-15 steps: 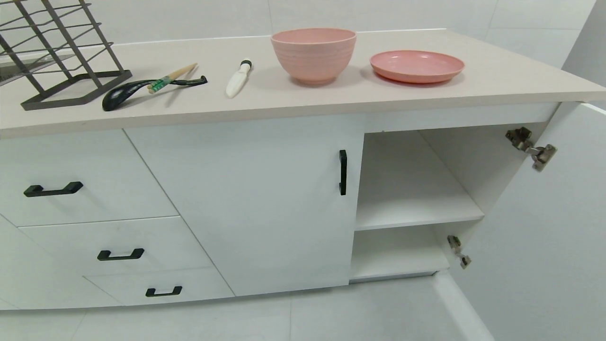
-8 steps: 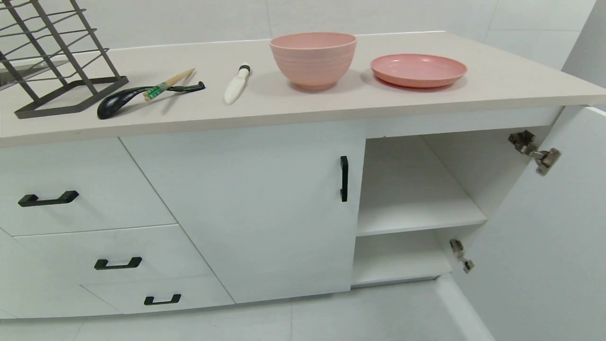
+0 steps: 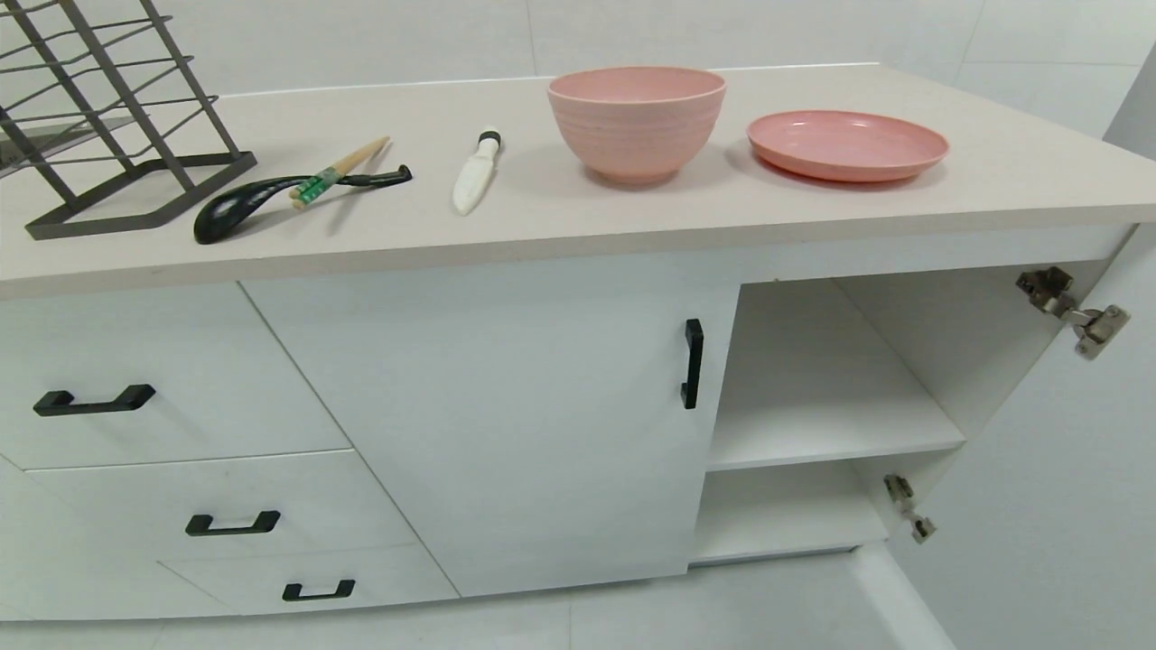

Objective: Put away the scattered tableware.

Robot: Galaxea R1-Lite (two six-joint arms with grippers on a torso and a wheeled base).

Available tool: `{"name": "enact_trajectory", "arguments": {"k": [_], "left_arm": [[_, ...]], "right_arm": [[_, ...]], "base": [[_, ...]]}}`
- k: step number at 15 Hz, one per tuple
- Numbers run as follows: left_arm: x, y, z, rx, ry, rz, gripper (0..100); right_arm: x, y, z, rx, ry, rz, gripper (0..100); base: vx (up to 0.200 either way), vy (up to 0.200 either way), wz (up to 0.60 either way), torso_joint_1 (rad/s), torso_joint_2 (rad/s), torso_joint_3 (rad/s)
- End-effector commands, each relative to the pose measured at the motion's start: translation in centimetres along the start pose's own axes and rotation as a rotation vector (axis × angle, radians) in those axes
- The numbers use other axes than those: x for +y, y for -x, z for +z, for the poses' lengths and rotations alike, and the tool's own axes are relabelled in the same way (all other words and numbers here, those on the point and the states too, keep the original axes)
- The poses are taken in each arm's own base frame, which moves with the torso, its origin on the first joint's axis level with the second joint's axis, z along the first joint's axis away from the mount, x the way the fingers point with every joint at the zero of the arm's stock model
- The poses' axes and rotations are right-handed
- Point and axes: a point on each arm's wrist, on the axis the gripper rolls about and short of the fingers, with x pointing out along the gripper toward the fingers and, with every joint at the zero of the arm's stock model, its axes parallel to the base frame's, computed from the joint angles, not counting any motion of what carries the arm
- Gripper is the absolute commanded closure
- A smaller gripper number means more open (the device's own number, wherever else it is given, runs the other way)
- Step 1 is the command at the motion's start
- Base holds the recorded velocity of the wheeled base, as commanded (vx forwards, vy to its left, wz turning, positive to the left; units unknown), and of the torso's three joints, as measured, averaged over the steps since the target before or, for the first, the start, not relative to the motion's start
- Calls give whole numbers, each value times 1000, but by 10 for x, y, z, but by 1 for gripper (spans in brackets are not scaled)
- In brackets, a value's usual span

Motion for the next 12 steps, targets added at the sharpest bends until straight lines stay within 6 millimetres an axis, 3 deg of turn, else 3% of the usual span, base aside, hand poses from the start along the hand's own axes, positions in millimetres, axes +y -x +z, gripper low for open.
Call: {"name": "enact_trajectory", "arguments": {"k": [1, 10, 12], "left_arm": [[0, 0, 0, 2, 1, 0, 0], [0, 0, 0, 2, 1, 0, 0], [0, 0, 0, 2, 1, 0, 0]], "right_arm": [[0, 0, 0, 1, 1, -2, 0], [0, 0, 0, 2, 6, -2, 0], [0, 0, 0, 2, 4, -2, 0]], "base": [[200, 0, 0, -7, 2, 2], [0, 0, 0, 0, 0, 0], [0, 0, 0, 154, -144, -27]]}}
